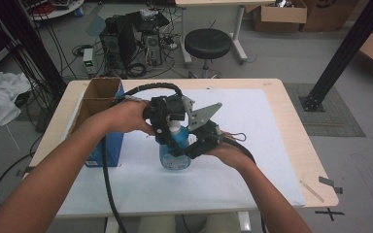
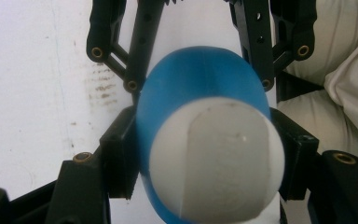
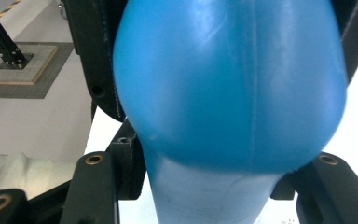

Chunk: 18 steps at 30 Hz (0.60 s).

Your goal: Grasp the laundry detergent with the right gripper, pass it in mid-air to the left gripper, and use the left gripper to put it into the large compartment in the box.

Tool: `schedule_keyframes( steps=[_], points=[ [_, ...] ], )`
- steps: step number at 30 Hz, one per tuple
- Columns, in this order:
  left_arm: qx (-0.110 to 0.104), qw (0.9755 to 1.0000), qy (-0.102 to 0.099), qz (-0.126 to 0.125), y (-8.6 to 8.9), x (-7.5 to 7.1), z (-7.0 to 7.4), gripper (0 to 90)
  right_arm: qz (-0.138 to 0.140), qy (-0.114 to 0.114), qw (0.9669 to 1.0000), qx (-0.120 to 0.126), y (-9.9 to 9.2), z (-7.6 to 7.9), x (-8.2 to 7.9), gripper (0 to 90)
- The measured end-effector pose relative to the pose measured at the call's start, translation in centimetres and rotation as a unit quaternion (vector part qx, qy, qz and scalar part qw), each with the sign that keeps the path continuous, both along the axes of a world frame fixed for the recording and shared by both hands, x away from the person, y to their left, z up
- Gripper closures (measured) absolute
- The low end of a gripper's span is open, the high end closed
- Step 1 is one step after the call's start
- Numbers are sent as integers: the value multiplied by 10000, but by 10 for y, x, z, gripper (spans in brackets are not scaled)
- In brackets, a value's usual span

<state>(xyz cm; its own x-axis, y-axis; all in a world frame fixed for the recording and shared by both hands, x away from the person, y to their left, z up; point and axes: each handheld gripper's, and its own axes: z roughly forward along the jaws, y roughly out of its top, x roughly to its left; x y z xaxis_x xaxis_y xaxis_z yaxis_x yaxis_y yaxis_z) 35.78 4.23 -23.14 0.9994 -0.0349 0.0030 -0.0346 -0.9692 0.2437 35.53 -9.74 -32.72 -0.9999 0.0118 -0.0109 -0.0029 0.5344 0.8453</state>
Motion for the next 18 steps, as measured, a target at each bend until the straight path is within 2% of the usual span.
schedule_keyframes(
  steps=[5,8,10,12,16,18],
  points=[
    [-33,10000,-52,-54,-1,-3,7,381,-7,-91,9999,65,-2,5,-3,425],
    [-57,10000,-27,-27,-1,-4,10,381,-14,-51,9999,110,-6,8,-4,316],
    [-9,10000,-44,-5,1,-4,11,381,-24,-22,9999,115,-8,9,-5,301],
    [8,10000,-59,18,4,-4,12,381,-88,10,9999,48,-15,10,-6,248],
    [16,9999,-74,83,8,-4,13,381,-170,53,9998,-122,-25,8,-7,250],
    [48,9998,-127,155,12,-4,14,381,-337,157,9991,-227,-38,7,-6,229]
  ],
)
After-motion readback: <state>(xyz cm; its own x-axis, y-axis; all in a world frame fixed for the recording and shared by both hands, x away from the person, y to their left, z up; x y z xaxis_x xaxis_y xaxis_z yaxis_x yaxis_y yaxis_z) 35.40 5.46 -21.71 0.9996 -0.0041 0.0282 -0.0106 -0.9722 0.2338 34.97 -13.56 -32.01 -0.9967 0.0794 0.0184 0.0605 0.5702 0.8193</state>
